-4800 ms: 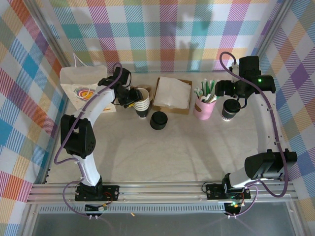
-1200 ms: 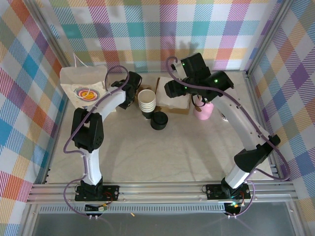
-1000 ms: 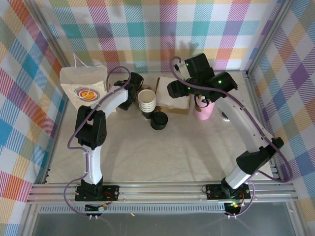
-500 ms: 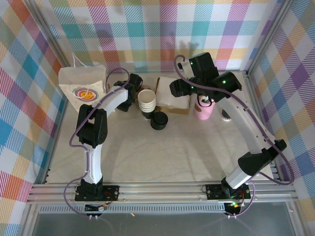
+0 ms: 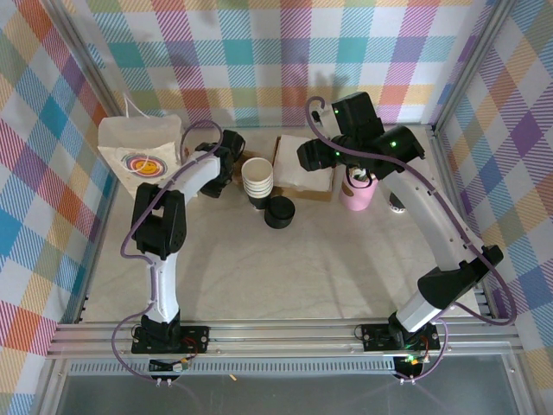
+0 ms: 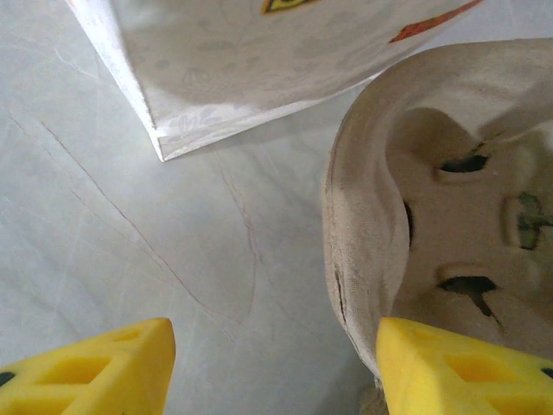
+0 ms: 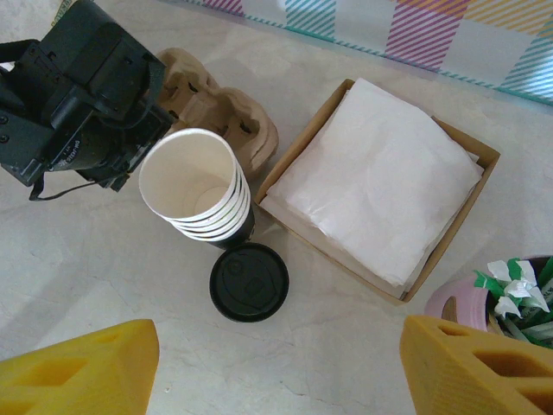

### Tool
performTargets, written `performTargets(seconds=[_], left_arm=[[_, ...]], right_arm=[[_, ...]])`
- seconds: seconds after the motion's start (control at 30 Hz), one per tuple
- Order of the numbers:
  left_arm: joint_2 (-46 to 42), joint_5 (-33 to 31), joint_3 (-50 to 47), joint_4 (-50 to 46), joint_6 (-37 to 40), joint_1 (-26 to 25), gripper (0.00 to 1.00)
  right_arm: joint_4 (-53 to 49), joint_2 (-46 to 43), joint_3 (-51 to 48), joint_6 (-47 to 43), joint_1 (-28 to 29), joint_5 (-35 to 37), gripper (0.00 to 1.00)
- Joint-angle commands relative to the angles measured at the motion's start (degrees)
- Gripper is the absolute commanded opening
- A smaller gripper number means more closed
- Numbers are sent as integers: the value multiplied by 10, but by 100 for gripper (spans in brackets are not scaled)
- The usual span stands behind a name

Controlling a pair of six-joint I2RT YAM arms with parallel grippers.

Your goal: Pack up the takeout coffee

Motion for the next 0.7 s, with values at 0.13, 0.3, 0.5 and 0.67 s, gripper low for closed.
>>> performTargets(seconds=[0.13, 0.3, 0.5, 0.67], left_arm=[[-25, -1, 11, -20, 61, 15, 62], [-28, 33, 28, 8, 108, 7, 62], [-43, 54, 14, 27, 115, -13, 62], [-48, 88, -9, 60, 113, -25, 62]], right_arm=[[9, 4, 14, -3, -2, -13, 74], [8, 11, 20, 0, -2, -20, 74], [5, 17, 21, 3, -2, -26, 74], [4, 19, 20, 2, -2, -30, 74]])
